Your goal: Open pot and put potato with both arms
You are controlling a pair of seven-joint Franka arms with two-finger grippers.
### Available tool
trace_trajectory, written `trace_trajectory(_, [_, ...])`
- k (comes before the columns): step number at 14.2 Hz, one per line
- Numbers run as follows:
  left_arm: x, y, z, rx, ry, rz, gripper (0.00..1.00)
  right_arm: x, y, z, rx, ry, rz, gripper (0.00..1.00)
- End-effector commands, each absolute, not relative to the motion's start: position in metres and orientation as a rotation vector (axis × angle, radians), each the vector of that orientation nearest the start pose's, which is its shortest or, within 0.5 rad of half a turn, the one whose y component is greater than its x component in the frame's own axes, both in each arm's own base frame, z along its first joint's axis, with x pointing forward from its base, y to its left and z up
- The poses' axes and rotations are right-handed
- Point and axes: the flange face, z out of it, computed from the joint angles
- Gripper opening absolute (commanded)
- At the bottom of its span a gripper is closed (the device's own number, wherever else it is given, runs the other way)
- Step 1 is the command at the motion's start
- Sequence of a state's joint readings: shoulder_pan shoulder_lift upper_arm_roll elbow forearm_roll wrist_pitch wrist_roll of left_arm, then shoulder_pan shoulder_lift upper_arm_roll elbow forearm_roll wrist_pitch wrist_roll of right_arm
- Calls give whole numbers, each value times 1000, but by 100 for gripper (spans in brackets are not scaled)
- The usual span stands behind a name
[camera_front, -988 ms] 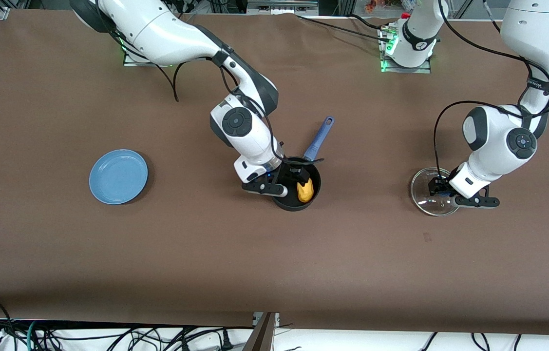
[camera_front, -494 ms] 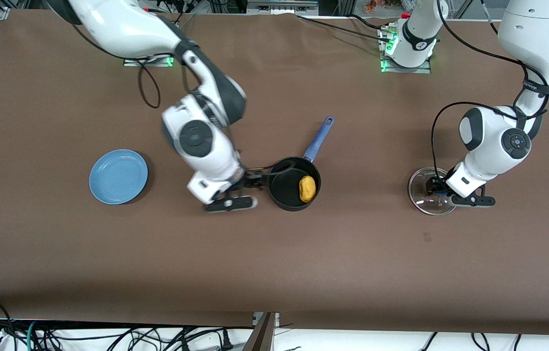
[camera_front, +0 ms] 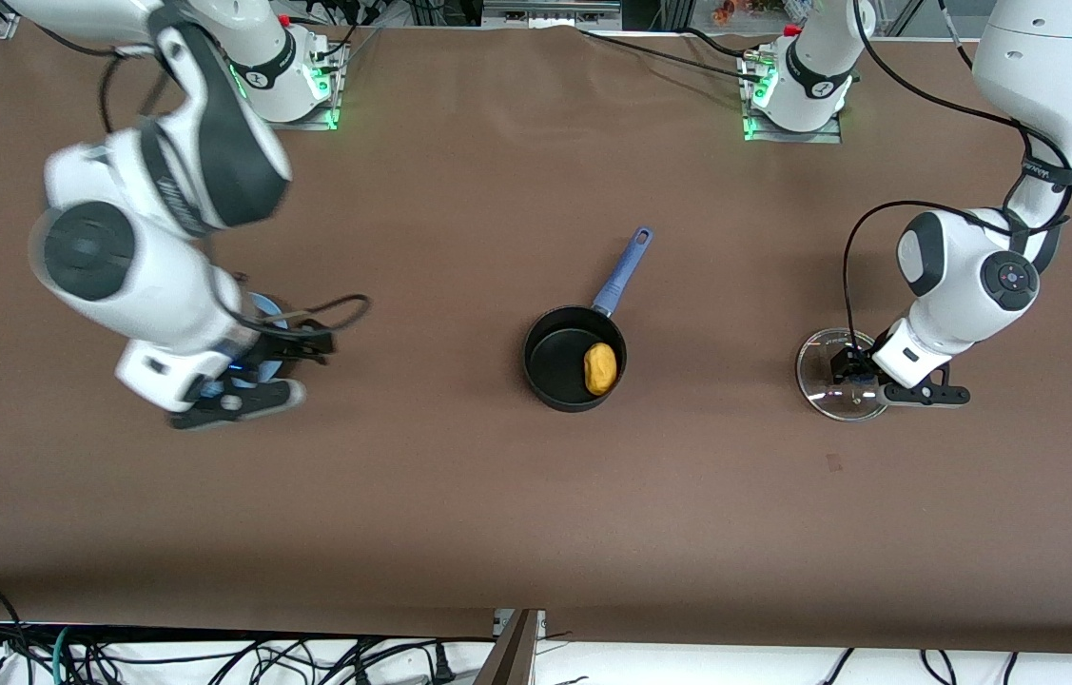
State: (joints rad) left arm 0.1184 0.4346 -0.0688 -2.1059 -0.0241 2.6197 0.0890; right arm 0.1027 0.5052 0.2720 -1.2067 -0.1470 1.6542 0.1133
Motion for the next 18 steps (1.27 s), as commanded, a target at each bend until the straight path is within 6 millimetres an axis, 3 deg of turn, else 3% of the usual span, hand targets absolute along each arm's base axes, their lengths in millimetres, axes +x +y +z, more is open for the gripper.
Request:
trace_trajectory(1, [595,32,238,-3172,32,-186,94,630,160,537,-3202,-345,76,100])
trace_trajectory(3, [602,33,259,-3173,28,-181,94,618,140,562,-3219,-301,32,100])
trace_trajectory(6, [618,34,310,-3182,37,-114,94,598,84,608,-3168,-116,26,100])
trace_trajectory(8, [631,34,342,-3188,40,-59,94,585,74,612,-3182,-98,57,100])
trace_trajectory(9, [637,35,358,-3190,43,-44,94,583,58,611,-3181,-58,65,100])
trace_trajectory(11, [646,36,387,-3192,45,-25,94,582,50,606,-3173,-181,93,100])
trace_trajectory(13, [652,37,414,-3194,46,-17,94,583,39,603,-3145,-187,109,100])
trace_trajectory(18, [659,33,455,-3198,18,3,94,587,33,598,-3151,-179,143,100])
